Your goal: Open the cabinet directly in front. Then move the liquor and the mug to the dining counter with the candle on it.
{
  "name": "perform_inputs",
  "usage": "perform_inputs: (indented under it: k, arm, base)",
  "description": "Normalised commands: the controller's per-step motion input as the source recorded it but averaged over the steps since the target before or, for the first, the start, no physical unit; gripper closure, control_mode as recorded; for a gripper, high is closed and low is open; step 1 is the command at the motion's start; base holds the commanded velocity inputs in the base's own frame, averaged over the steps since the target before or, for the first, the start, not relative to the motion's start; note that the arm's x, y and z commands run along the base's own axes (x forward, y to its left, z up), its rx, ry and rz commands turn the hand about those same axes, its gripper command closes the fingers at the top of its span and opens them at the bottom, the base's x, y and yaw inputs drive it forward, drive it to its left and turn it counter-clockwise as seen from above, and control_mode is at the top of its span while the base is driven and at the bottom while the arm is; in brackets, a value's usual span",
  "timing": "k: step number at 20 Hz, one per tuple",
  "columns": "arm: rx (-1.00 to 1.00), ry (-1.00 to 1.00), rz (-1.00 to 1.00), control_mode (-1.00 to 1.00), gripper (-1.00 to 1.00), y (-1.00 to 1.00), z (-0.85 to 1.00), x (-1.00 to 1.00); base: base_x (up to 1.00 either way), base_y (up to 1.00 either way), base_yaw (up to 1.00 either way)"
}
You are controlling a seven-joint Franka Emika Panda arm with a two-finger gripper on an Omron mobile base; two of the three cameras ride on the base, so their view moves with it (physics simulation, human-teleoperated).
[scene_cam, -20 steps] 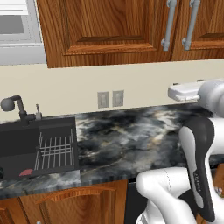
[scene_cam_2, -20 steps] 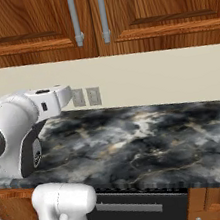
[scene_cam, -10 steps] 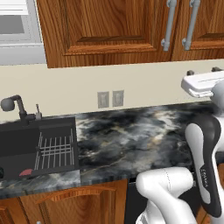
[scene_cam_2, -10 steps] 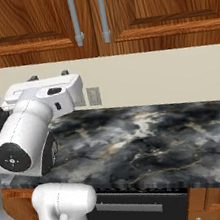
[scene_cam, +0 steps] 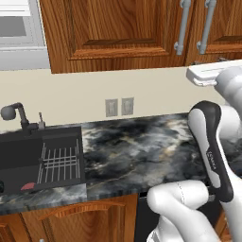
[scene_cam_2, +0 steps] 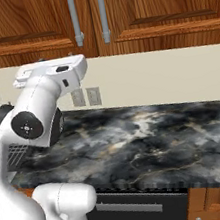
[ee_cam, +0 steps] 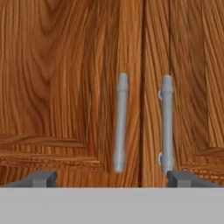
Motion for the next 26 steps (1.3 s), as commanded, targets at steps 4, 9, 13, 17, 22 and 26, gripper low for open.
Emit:
perform_inputs:
  k: [4, 9, 13, 17, 22, 26]
  arm:
    - [0.0, 0.0, 0.0, -1.0, -1.0, -0.1, 0.23, 0.92]
    - [0.04, 0.08, 0.0, -1.0, -1.0, -0.21, 0.09, 1.0]
    - [0.01, 0.2, 0.0, -1.0, -1.0, -0.16, 0.0, 1.0]
    - [0.0, 0.21, 0.0, -1.0, -1.0, 0.01, 0.01, 1.0]
    - [0.0, 0.2, 0.0, -1.0, -1.0, 0.06, 0.01, 1.0]
    - [0.0, 0.18, 0.0, -1.0, -1.0, 0.0, -0.07, 1.0]
  base:
    - [0.0, 0.0, 0.0]
    - [0.0, 0.0, 0.0]
    - [0.0, 0.0, 0.0]
    - [0.0, 0.0, 0.0]
    - [0.0, 0.0, 0.0]
    - [0.0, 0.0, 0.0]
